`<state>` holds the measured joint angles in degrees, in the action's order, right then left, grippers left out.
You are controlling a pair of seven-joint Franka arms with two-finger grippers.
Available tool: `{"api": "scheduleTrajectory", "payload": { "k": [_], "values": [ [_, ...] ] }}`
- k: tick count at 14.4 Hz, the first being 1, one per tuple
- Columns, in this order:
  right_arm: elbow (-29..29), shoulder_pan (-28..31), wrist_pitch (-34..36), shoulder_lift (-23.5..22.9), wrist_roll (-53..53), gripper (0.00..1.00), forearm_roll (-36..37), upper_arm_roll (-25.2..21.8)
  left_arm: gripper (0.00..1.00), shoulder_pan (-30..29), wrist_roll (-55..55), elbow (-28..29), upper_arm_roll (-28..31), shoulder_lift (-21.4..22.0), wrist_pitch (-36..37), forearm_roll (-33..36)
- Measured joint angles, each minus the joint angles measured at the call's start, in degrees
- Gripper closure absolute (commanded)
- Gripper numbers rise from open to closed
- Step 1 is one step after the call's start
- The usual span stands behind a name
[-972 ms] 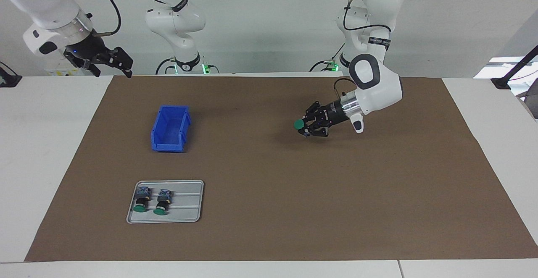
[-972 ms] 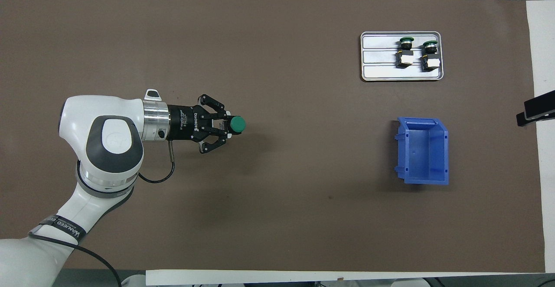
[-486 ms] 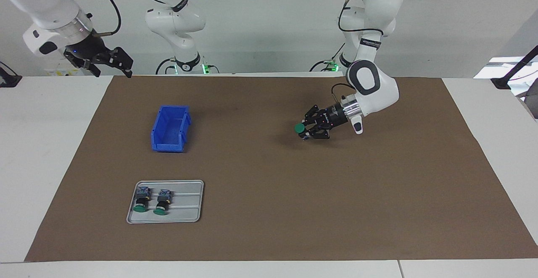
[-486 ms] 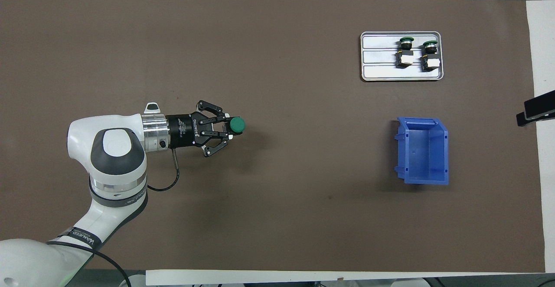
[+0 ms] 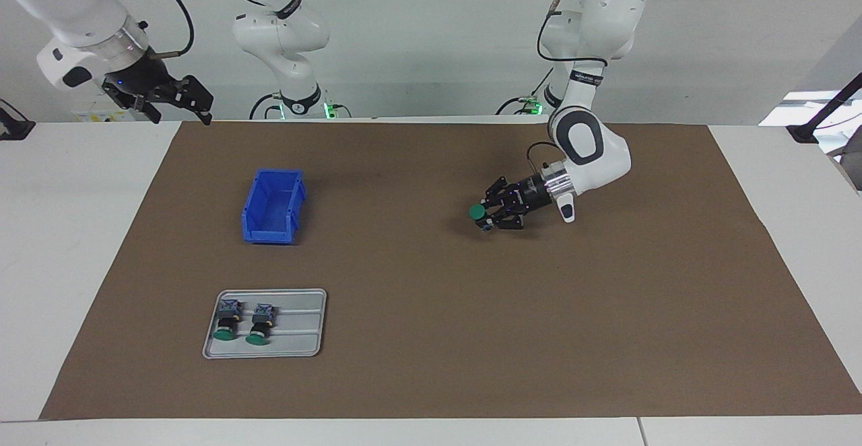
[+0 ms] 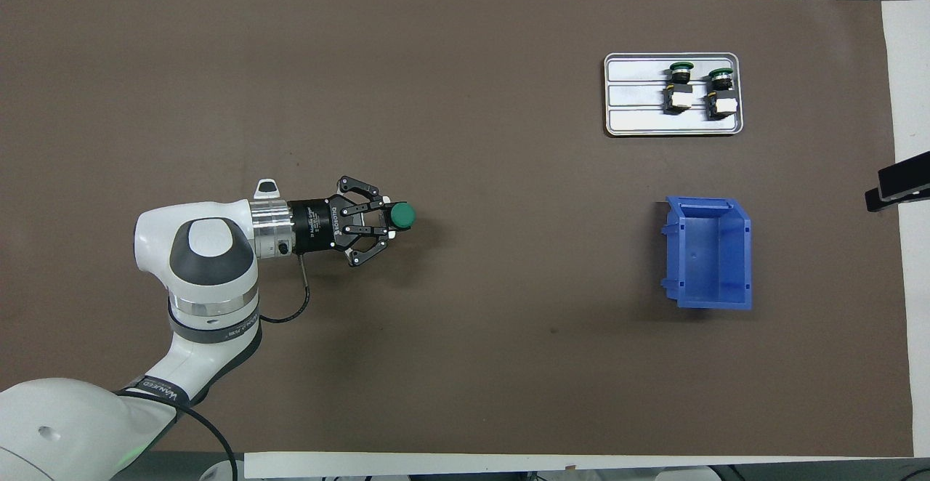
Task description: Place and press button with both arms
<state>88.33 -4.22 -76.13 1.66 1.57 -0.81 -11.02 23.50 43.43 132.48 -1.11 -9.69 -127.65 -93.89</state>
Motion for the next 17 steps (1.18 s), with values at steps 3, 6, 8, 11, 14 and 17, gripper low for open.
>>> {"api": "scheduleTrajectory", "payload": {
  "k": [3,6,8,11,14,17],
  "values": [
    [0.0,0.0,0.0,0.0,0.0,0.00,0.0,0.0,0.96,-0.1,-3.3,0.9,0.0,-1.0,1.0,-4.4],
    [0.0,0.0,0.0,0.0,0.0,0.00,0.0,0.0,0.96,-0.7,-4.2,1.1,0.0,-1.8,2.1,-6.0],
    [0.0,0.0,0.0,0.0,0.0,0.00,0.0,0.0,0.96,-0.8,-5.7,1.4,-0.1,-1.9,2.5,-7.9],
    [0.0,0.0,0.0,0.0,0.0,0.00,0.0,0.0,0.96,-0.7,-8.5,2.3,-0.2,-2.1,3.4,-9.9],
    [0.0,0.0,0.0,0.0,0.0,0.00,0.0,0.0,0.94,-0.2,-9.3,2.6,-0.4,-2.3,3.4,-10.3],
    [0.0,0.0,0.0,0.0,0.0,0.00,0.0,0.0,0.89,0.3,-9.7,2.7,-0.4,-2.5,3.3,-10.7]
  ]
}}
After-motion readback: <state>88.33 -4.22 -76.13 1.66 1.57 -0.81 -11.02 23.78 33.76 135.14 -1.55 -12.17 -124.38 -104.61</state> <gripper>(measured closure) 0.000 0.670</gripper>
